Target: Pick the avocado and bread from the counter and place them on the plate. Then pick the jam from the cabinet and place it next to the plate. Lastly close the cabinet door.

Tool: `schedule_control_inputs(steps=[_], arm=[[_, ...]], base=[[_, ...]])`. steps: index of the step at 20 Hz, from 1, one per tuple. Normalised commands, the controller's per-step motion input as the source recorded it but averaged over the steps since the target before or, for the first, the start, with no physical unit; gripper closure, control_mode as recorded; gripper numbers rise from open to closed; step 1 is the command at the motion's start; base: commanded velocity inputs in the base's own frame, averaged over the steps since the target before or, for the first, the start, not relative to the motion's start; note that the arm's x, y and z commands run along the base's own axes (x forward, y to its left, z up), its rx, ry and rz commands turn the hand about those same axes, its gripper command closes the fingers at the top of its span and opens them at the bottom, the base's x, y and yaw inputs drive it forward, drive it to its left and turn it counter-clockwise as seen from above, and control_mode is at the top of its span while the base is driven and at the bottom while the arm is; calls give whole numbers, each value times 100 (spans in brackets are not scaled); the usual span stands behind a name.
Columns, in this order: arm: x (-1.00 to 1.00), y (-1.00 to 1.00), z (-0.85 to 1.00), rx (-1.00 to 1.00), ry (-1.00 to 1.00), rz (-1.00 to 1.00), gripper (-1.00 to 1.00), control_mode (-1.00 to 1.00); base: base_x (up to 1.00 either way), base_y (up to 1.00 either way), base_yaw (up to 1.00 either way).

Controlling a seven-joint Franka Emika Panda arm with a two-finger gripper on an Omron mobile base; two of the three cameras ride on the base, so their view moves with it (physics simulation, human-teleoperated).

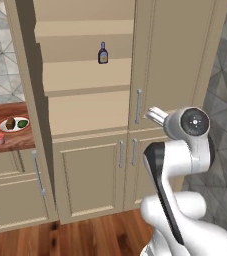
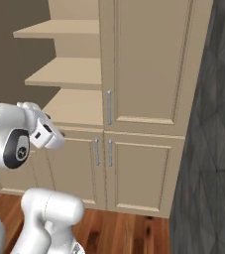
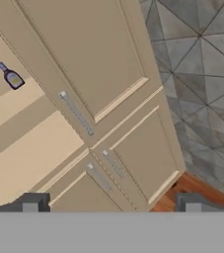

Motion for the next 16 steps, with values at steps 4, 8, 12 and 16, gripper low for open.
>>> schedule_control_inputs(steps=[4,8,12,16], arm=[[-57,28,4,-1,-28,0,-100,-100],[-73,19,0,-3,-37,0,-100,-100],[-72,12,-9,-2,-37,0,-100,-100],[-57,12,-31,-5,-30,0,-100,-100]], base=[[0,0,0],[0,0,0],[0,0,0],[0,0,0]])
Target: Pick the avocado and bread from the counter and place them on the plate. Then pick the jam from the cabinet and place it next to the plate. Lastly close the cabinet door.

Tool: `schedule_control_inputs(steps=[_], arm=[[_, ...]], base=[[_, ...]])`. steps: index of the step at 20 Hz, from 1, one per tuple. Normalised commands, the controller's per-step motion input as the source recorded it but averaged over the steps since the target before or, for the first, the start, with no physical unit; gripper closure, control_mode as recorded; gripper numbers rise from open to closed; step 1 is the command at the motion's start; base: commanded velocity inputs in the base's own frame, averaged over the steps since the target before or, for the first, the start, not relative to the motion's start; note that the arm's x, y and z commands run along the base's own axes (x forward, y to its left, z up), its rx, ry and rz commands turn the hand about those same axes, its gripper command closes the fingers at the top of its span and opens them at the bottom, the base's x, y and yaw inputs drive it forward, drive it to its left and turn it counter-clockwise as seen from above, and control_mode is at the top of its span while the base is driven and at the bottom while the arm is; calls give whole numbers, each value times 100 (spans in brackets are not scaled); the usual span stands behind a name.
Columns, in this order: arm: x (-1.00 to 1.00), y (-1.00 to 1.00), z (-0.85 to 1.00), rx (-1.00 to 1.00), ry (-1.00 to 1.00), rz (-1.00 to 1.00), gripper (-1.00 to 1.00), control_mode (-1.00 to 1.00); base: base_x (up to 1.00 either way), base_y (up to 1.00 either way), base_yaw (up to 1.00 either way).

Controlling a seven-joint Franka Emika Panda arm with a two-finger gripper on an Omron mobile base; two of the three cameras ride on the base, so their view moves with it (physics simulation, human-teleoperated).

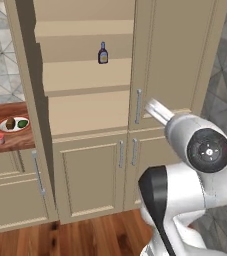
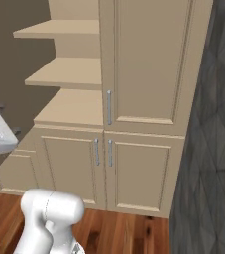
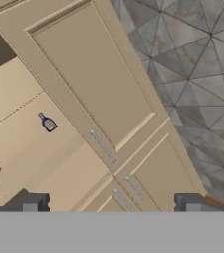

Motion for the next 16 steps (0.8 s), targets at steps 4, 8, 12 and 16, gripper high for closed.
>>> schedule_control_inputs(steps=[4,8,12,16], arm=[[-34,13,-51,-10,-22,0,-100,-100],[-15,19,-71,-15,-16,0,-100,-100],[-5,24,-77,-16,-12,0,-100,-100],[-8,22,-61,-11,-15,0,-100,-100]], base=[[0,0,0],[0,0,0],[0,0,0],[0,0,0]])
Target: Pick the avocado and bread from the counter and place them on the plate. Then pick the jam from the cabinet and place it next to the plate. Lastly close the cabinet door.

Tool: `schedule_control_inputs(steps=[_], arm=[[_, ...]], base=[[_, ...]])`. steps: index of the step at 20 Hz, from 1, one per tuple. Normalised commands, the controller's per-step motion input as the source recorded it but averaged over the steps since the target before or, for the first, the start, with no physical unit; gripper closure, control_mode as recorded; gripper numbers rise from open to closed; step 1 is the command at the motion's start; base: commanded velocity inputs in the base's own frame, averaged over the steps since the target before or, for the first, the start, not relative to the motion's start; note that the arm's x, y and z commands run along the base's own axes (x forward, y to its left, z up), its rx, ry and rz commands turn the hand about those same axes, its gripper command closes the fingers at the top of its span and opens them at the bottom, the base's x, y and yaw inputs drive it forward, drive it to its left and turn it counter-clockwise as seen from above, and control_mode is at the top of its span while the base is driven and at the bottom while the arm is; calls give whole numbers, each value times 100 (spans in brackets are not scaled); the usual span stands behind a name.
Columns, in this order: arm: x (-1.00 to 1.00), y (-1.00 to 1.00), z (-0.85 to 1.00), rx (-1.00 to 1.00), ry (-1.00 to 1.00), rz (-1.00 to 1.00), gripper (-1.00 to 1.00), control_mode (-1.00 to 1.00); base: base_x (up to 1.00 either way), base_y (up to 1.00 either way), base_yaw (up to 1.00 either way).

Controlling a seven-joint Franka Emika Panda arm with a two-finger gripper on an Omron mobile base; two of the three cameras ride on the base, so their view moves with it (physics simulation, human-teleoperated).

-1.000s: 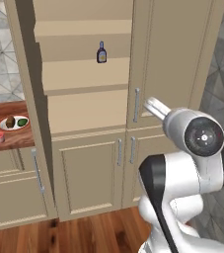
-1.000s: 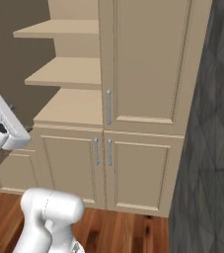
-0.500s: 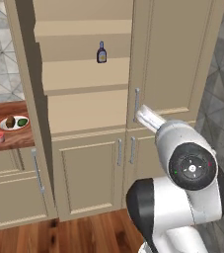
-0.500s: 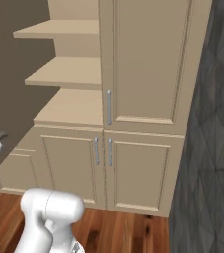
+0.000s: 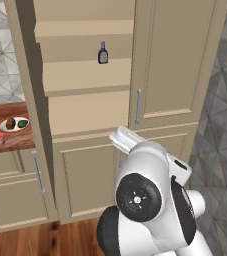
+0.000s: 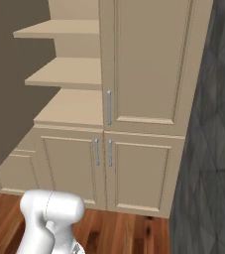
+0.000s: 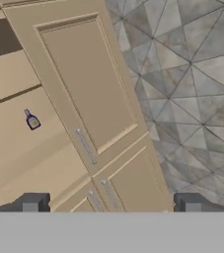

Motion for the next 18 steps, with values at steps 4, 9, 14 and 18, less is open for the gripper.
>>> schedule_control_inputs(steps=[4,9,14,18], arm=[[-52,6,-30,-5,-28,0,-100,-100],[-61,7,-22,-1,-32,0,-100,-100],[-40,13,-29,0,-28,0,-100,-100],[-14,21,-30,-1,-22,0,-100,-100]], base=[[0,0,0],[0,0,0],[0,0,0],[0,0,0]])
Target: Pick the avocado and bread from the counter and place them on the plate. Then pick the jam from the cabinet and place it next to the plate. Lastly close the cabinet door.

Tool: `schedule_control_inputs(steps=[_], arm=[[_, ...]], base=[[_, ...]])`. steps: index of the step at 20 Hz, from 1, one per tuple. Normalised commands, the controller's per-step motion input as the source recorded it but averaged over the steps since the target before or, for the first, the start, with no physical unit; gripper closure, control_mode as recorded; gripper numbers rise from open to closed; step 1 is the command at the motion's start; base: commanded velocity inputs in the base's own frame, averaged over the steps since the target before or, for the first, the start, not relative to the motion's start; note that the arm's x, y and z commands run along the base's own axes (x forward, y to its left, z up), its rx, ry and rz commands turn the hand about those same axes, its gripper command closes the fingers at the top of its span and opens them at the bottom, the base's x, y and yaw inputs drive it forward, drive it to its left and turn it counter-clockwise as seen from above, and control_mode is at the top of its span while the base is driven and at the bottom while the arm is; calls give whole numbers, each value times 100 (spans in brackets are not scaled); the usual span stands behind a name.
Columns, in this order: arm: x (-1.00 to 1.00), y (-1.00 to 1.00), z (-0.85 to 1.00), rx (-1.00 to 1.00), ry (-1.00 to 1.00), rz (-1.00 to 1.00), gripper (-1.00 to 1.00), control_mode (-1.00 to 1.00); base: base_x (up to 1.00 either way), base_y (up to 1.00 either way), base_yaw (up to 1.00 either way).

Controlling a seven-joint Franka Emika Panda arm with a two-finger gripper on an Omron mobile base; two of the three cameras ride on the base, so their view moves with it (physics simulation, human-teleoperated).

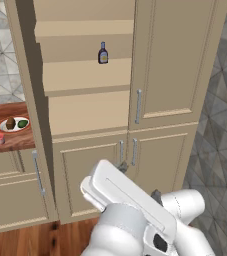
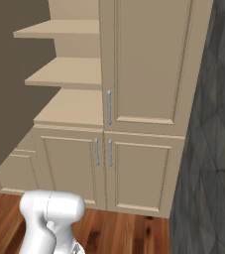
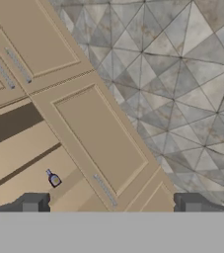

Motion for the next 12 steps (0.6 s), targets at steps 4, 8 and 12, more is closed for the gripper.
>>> schedule_control_inputs(steps=[4,8,12], arm=[[0,20,-29,0,-16,0,-100,-100],[0,17,-23,0,-12,0,-100,-100],[0,18,-25,0,-6,0,-100,-100]], base=[[0,0,0],[0,0,0],[0,0,0]])
